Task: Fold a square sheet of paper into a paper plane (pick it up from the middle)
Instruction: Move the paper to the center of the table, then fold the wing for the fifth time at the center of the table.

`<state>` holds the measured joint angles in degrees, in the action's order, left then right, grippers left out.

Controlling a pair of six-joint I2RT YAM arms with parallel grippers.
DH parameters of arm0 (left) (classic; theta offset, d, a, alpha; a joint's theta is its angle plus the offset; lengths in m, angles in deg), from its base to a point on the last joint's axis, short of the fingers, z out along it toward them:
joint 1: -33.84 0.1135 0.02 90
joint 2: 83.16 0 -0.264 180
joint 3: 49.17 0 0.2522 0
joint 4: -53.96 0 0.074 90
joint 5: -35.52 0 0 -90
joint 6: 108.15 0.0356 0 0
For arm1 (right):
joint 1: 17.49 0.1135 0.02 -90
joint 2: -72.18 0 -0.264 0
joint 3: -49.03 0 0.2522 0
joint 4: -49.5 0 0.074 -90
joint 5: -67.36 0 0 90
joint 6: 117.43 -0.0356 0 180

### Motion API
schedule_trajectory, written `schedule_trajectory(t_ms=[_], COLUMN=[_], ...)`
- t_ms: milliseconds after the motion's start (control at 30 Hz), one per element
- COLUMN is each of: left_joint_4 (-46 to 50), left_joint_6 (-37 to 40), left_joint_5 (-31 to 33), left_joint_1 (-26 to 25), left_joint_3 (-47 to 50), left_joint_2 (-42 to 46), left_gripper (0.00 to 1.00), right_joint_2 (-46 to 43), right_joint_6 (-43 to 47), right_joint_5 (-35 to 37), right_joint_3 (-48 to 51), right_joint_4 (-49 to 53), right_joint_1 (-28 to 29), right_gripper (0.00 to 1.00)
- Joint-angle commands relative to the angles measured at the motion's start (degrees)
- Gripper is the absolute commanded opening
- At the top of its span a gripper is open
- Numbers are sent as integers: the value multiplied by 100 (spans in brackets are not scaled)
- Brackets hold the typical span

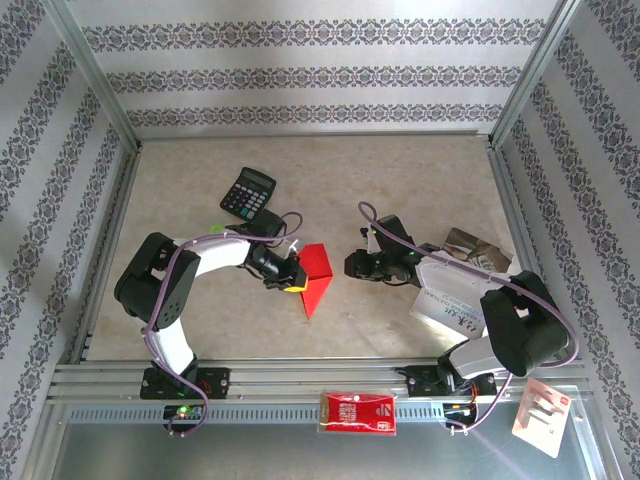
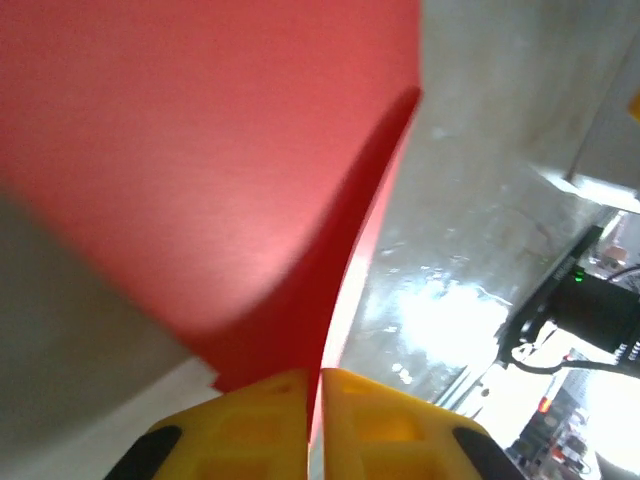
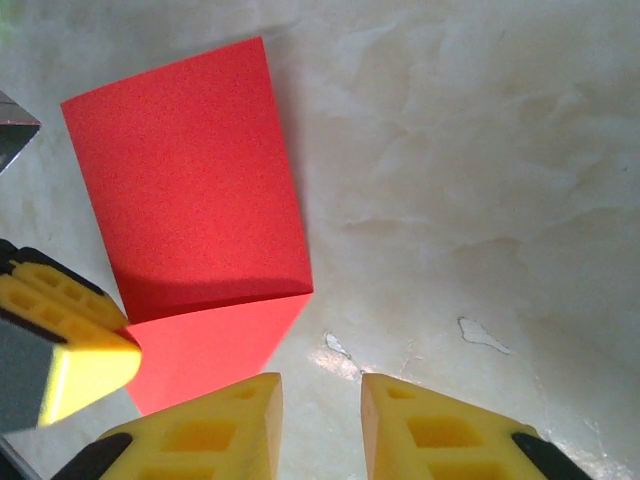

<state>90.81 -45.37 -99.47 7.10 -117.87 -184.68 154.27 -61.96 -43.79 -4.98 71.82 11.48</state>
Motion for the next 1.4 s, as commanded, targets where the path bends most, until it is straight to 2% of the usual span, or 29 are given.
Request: schedule_trajectory(t_ms=[0, 100, 200, 267, 367, 433, 633, 767, 1100, 1367], left_joint_4=[581, 686, 233, -313, -1022, -1262, -1013, -917, -1084, -1280], left_joint_6=[165, 19, -645, -1138, -1744, -1860, -1418, -1208, -878, -795], left_joint_5=[724, 1129, 1092, 947, 559, 476, 653, 662, 32, -153], left_joint_1=[269, 276, 172, -129, -531, -645, -507, -375, -9, 133], left_joint_3=[-241, -288, 149, 486, 647, 609, 369, 373, 561, 734], left_joint_2=[249, 473, 1113, 1506, 1428, 1176, 496, 274, -67, -223], left_gripper=[22, 30, 31, 31, 21, 15, 8, 7, 6, 6], right_joint_2=[-8, 65, 97, 108, 185, 245, 421, 522, 1174, 1528], right_joint_6=[71, 33, 10, -8, -41, -63, -142, -221, -459, -401], right_joint_5=[-218, -258, -267, -239, -214, -205, -258, -205, -612, -803], right_joint_3=[49, 92, 106, 105, 63, 18, -129, -213, -542, -750], right_joint_4=[-12, -111, -170, -199, -268, -300, -384, -426, -732, -696], right_joint_1=[-49, -41, -42, -48, -45, -42, 84, 192, 372, 350], right_gripper=[28, 28, 28, 29, 30, 31, 34, 36, 38, 42])
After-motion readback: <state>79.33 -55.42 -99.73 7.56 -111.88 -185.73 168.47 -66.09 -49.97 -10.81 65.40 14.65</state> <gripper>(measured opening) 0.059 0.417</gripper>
